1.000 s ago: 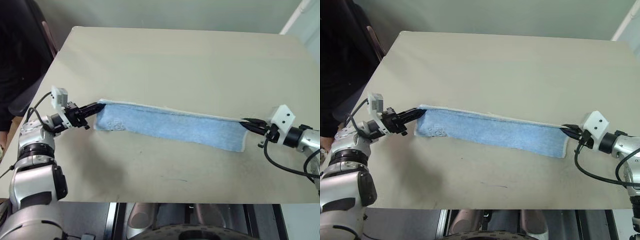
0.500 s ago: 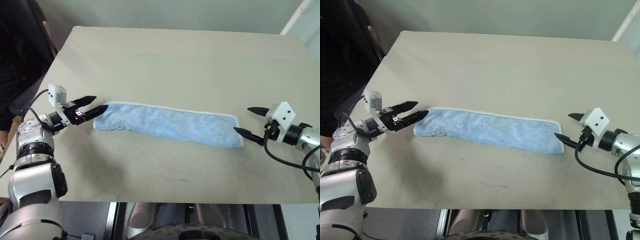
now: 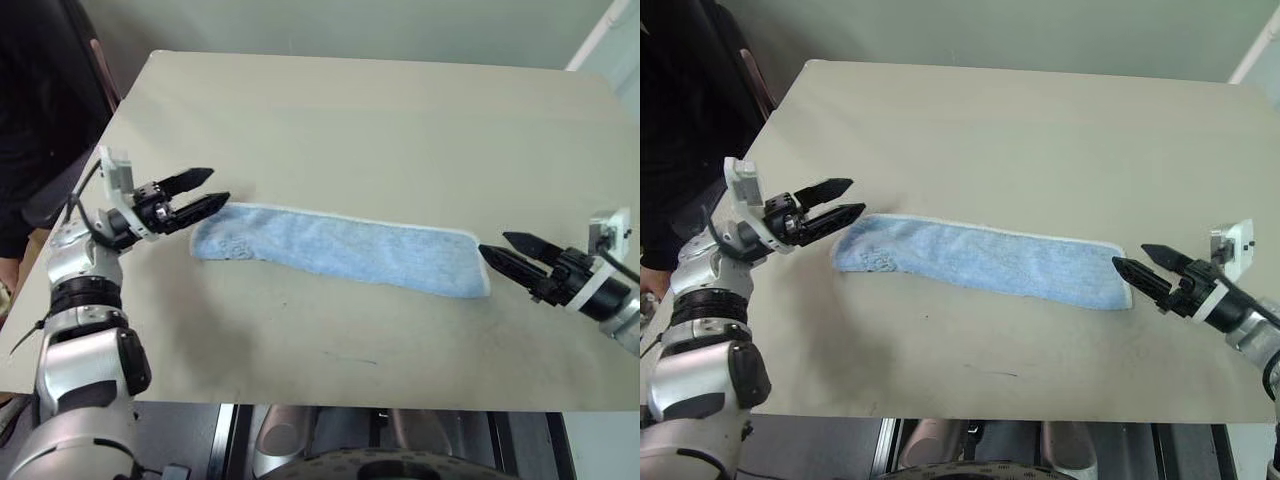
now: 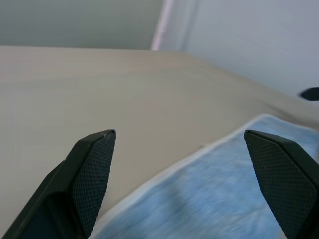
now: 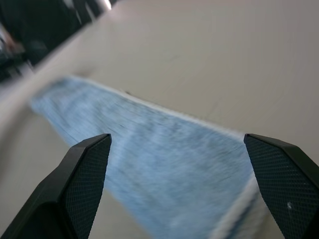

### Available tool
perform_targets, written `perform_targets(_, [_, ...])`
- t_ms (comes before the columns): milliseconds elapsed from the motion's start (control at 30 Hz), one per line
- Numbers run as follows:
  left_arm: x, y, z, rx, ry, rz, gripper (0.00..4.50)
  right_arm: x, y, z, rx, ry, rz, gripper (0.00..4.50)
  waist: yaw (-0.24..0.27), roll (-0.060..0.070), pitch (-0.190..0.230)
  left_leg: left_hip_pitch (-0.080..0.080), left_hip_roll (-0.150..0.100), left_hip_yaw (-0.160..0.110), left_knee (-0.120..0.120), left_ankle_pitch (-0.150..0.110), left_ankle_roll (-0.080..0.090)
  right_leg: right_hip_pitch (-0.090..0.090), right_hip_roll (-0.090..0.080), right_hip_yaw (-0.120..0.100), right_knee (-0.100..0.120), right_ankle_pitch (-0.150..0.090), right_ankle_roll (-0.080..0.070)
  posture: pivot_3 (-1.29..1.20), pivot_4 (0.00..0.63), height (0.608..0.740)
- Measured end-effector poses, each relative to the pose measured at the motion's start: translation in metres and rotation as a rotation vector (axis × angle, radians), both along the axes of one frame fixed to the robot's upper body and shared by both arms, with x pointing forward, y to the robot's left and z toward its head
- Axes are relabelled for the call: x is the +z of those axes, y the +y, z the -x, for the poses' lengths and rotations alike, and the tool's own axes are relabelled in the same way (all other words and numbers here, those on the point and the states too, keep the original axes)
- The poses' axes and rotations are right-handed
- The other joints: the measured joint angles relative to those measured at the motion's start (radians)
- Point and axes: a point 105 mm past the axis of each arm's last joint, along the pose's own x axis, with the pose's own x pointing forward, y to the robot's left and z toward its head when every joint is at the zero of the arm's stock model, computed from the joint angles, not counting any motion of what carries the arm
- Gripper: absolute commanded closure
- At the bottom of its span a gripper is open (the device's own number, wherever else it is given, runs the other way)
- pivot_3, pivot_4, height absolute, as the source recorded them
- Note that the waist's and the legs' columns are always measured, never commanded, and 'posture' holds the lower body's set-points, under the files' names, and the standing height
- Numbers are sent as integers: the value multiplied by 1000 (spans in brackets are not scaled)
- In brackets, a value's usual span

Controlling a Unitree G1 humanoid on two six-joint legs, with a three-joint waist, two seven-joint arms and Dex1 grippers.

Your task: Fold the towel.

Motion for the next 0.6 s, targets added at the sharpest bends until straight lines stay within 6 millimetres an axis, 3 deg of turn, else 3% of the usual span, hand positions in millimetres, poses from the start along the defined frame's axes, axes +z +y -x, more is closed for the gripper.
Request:
perform_targets(100, [-7, -22, 10, -107, 17, -14, 40, -5, 1, 11, -24, 109, -91, 0, 1, -1, 0, 0, 0, 0, 0, -1, 0, 0, 0, 0, 0, -2, 1, 0, 150, 740])
perform_targets(233, [-19, -53, 24, -239, 36, -59, 40, -29, 8, 29, -37, 293, -114, 0, 2, -1, 0, 0, 0, 0, 0, -3, -1, 0, 0, 0, 0, -5, 2, 0, 150, 740])
perform_targets(333, [-24, -74, 31, -325, 24, -108, 40, -30, 14, 37, -46, 355, -209, 0, 3, -1, 0, 0, 0, 0, 0, -4, 0, 0, -1, 0, 0, -6, 5, 0, 150, 740])
perform_targets(467, [-26, -90, 39, -390, 6, -117, 40, -30, 18, 42, -74, 423, -332, 0, 4, -2, 0, 0, 0, 0, 0, -6, 2, 0, 0, 1, 0, -7, 6, 0, 150, 740])
perform_targets(600, [-23, -108, 46, -458, -22, -97, 40, -50, 19, 48, -131, 565, -443, 0, 5, -2, 0, 0, 0, 0, 1, -11, 6, 1, -1, 1, 0, -7, 7, 0, 150, 740])
